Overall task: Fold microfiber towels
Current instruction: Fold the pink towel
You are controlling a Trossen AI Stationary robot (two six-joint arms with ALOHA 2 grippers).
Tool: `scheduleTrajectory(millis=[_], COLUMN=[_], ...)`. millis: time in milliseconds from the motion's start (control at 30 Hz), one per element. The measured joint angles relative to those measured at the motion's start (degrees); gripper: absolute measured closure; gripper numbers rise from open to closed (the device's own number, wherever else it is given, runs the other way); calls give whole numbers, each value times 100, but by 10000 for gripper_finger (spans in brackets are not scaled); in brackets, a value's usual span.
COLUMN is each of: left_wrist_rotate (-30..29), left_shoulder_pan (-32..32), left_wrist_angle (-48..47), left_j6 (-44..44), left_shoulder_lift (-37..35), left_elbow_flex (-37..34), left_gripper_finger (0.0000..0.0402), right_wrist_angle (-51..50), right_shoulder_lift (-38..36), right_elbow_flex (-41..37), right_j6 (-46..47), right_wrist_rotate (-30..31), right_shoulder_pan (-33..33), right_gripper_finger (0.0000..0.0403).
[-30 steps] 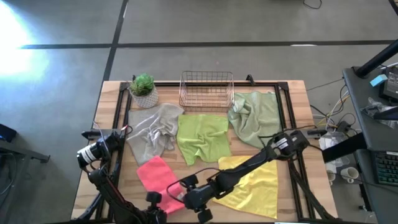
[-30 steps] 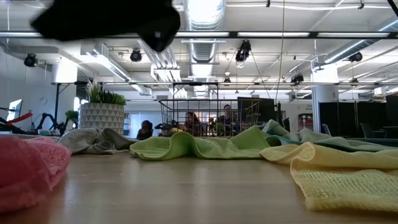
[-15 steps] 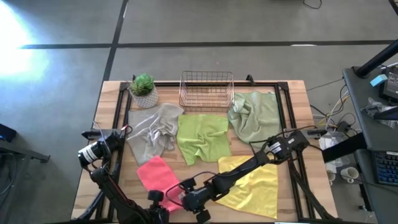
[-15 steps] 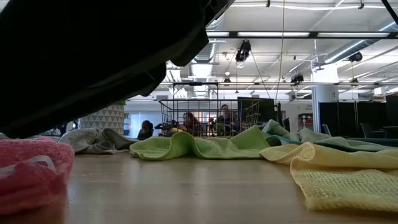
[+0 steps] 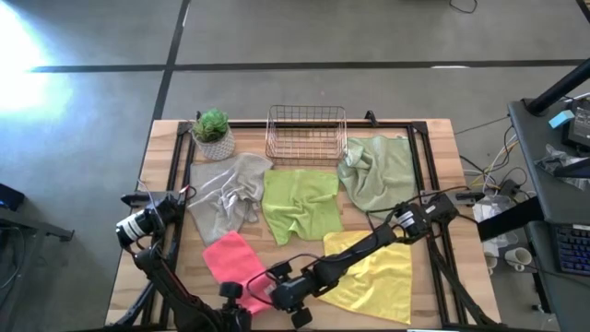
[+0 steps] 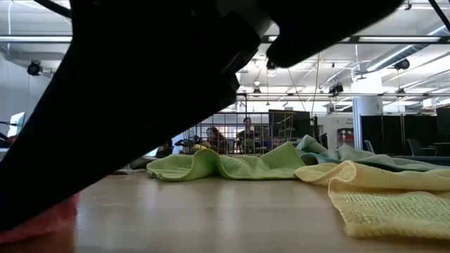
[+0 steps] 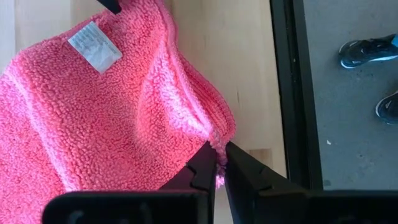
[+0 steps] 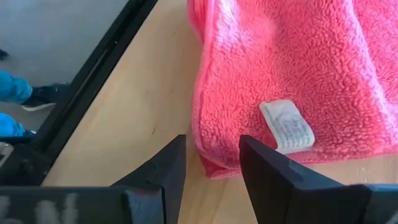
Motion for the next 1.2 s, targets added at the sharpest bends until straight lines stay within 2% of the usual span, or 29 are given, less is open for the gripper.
scheduleTrajectory(millis=[600, 767, 1033, 1200], left_wrist_rotate=[104, 117, 132, 384], left_shoulder_pan=[244, 272, 305, 307], left_wrist_angle=[3, 2, 2, 0], left_j6=[21, 54, 55, 56], left_shoulder_lift=[-61, -63, -63, -77], left_elbow_flex=[2, 0, 0, 0], left_gripper_finger=[392, 392, 392, 392], right_wrist_angle=[-113, -119, -120, -387], right_shoulder_lift=[74, 96, 122, 122], right_elbow_flex=[-138, -138, -138, 65], right_j6=[94, 218, 631, 930], right_wrist_rotate=[167, 208, 295, 268], right_shoulder_pan=[-7, -16, -52, -39], right_gripper_finger=[269, 301, 387, 393])
